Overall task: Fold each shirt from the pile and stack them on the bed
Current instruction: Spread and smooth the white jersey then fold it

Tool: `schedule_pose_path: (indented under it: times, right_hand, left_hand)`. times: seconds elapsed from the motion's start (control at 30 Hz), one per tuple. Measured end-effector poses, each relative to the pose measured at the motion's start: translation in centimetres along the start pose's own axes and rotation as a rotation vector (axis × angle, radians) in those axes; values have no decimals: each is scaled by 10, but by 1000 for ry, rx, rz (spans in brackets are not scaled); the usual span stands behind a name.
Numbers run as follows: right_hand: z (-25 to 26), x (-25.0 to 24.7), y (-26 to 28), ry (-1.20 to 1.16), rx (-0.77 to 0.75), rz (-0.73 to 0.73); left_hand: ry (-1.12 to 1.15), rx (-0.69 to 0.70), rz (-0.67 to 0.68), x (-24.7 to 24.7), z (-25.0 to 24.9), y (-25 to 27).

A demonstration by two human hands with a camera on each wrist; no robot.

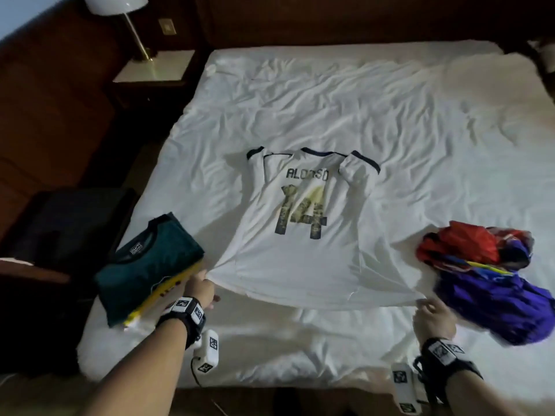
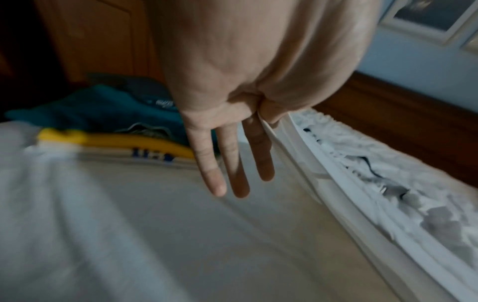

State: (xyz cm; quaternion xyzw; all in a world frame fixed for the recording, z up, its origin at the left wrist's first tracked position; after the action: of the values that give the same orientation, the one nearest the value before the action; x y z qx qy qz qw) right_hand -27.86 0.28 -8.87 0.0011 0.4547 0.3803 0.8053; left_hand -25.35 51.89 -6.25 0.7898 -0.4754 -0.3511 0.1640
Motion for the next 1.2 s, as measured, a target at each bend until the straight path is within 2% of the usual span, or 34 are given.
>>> schedule_pose_path:
  times: [0.2,0.27,0.43,0.53,0.6,0.63,0.77,0.9,0.97,1.07,1.2]
  right_hand:
    - [-98,25,-1,108,111,38]
    - [-113,27,-4,171,115,40]
    - [-114,28,3,217,138,47]
    - [-108,31,6,218,130,129]
    - [-104,33,5,169,144,163]
    - [-101,33,6,138,149,162]
    - [-82,40,5,185,41,133]
    - [-73,65,-8,448,22,173]
    - [-69,72,-9,487,10,185]
    - [-68,70,-8,302,17,163]
    - [-70,61,-3,201,24,131]
  left_hand:
    - [-30,-19,-58,5,86,30]
    - [-20,8,-99,11,107,31]
    - [-45,26,-159,23,133,24]
    - [-83,3,-169,25,176,-7]
    - [-101,-42,-156,31,176,-6]
    - [-86,-53,-157,35,160,7]
    - [67,-107,-221,45,128,12]
    - [-2,11,-198,59,125,-10]
    - [-52,58,-220,63,131,-18]
    - [-111,92,-300,61,138,-20]
    - [-171,148,-293,54,144,-21]
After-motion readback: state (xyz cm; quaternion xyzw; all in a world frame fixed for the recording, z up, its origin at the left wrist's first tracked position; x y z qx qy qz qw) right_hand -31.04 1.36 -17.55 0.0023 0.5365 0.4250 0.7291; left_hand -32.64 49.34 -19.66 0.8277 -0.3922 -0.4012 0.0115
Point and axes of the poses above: each hand's wrist, its own y-axis away from the middle knuckle, its own x-axis out of the palm, z = x × y, the point moved 2 cm from there along -y, towards the middle knuckle, and after that the axes turned 14 degrees about y, right-handed, at the moved point
